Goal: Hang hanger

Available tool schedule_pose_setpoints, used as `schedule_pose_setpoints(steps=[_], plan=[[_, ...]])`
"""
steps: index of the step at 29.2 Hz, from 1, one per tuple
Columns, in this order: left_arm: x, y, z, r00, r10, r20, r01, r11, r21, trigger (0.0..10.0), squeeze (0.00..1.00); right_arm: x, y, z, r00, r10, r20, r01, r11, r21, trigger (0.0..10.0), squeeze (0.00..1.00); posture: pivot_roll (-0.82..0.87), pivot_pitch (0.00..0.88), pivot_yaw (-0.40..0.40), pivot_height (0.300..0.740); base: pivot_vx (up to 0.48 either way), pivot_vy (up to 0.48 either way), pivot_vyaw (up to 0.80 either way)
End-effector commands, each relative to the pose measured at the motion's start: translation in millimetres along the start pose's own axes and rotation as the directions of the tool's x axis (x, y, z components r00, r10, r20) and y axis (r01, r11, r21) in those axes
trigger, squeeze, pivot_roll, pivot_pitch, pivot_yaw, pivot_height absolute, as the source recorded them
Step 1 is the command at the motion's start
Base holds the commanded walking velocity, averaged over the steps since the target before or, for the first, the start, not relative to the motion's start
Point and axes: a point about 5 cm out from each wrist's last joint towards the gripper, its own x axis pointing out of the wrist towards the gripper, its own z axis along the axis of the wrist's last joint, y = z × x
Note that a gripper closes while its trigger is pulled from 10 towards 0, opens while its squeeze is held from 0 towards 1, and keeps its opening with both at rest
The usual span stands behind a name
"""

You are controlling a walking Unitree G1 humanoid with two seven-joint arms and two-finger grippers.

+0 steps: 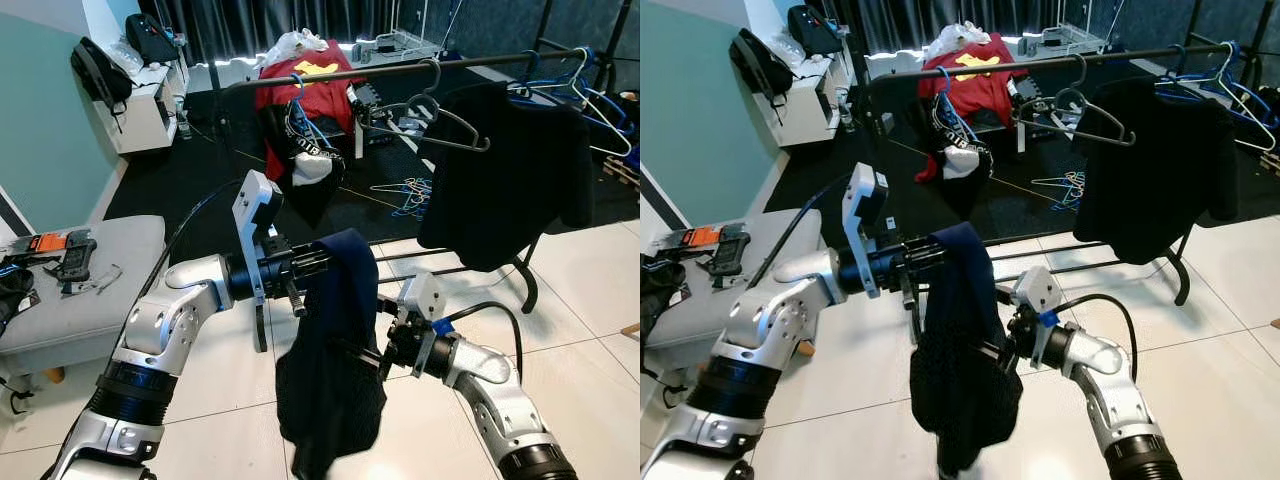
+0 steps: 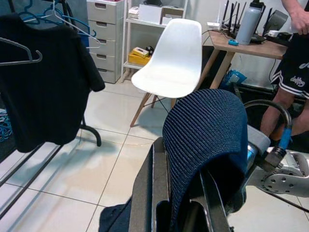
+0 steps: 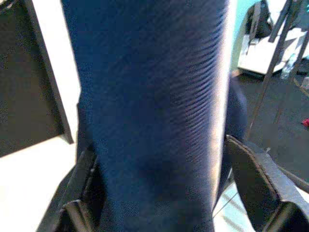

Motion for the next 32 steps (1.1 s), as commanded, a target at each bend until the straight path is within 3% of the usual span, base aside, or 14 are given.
schedule_pose_setpoints(steps=[1, 11, 18, 19, 20, 23, 27, 29, 32], plan=[[0.6, 1.5, 2, 1.0, 0.002, 0.003, -0.002, 1.0, 0.02, 0.0, 0.0, 0.8, 6.7, -6, 0.999, 0.032, -0.025, -0.031, 0.999, 0.017, 0.0, 0.0, -0.05, 0.04, 0.078, 0.74, 0.0, 0.0, 0.0], [1.5, 8.3, 3, 0.999, 0.041, -0.011, -0.04, 0.998, 0.049, 0.0, 0.0, -1.5, 10.2, -16, 0.995, 0.053, -0.09, -0.049, 0.998, 0.049, 0.0, 0.0, -0.05, 0.038, 0.087, 0.74, 0.0, 0.0, 0.0], [-2.9, 14.1, 0, 0.995, 0.077, -0.058, -0.071, 0.994, 0.087, 0.0, 0.0, -7.2, 2.9, -12, 0.997, 0.017, -0.075, -0.013, 0.999, 0.048, 0.0, 0.0, -0.05, 0.04, 0.091, 0.74, 0.0, 0.0, 0.0], [-8.3, 18.0, -4, 0.989, 0.103, -0.107, -0.09, 0.988, 0.122, 0.0, 0.0, -17.8, -10.4, -2, 0.998, -0.047, -0.034, 0.049, 0.997, 0.063, 0.0, 0.0, -0.05, 0.039, 0.094, 0.74, 0.0, 0.0, 0.0], [-8.3, 18.0, -4, 0.989, 0.103, -0.107, -0.09, 0.988, 0.122, 0.0, 0.0, -17.8, -10.4, -2, 0.998, -0.047, -0.034, 0.049, 0.997, 0.063, 0.0, 0.0, -0.05, 0.039, 0.094, 0.74, 0.0, 0.0, 0.0], [-22.6, 23.8, -16, 0.961, 0.135, -0.242, -0.084, 0.974, 0.21, 0.0, 0.0, -40.0, -34.5, 23, 0.992, -0.121, 0.042, 0.117, 0.989, 0.092, 0.0, 0.0, -0.05, 0.039, 0.097, 0.74, 0.0, 0.0, 0.0], [-29.4, 23.7, -21, 0.946, 0.122, -0.3, -0.053, 0.972, 0.228, 0.0, 0.0, -49.5, -44.2, 38, 0.99, -0.122, 0.071, 0.113, 0.988, 0.109, 0.0, 0.0, -0.05, 0.038, 0.097, 0.74, 0.0, 0.0, 0.0], [-36.6, 21.6, -24, 0.929, 0.09, -0.36, -0.004, 0.972, 0.233, 0.0, 0.0, -61.1, -56.2, 61, 0.992, -0.089, 0.089, 0.078, 0.99, 0.119, 0.0, 0.0, -0.05, 0.038, 0.097, 0.74, 0.0, 0.0, 0.0], [-39.9, 21.3, -24, 0.923, 0.079, -0.377, 0.012, 0.972, 0.233, 0.0, 0.0, -67.6, -62.3, 75, 0.995, -0.047, 0.089, 0.036, 0.992, 0.119, 0.0, 0.0, -0.05, 0.038, 0.097, 0.74, 0.0, 0.0, 0.0]])
